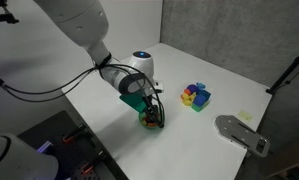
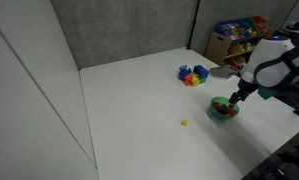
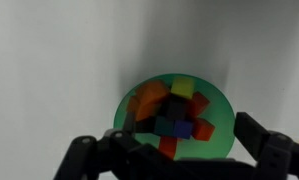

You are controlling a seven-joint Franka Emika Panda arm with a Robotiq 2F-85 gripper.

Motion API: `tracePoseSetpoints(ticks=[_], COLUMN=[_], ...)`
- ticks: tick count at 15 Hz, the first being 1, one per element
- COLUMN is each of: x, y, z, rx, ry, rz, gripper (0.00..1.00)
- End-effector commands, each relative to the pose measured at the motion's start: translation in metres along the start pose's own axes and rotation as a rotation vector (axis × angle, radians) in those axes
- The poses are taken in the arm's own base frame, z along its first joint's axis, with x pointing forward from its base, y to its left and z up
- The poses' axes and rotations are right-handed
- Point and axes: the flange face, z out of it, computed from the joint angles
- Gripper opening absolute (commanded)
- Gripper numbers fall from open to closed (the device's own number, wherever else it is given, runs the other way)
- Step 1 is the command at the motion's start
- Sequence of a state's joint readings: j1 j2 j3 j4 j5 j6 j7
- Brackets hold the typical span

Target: Remove one orange block from the bowl and put it on the table

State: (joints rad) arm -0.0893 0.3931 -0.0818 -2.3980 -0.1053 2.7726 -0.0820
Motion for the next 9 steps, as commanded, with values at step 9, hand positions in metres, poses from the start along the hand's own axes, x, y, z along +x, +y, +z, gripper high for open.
tracePoseSetpoints(ticks=[9], x=[0.035], y=[0.014], z=[0.068], rx=[-0.01], ry=[-0.056], rz=[-0.018], gripper=[1.0])
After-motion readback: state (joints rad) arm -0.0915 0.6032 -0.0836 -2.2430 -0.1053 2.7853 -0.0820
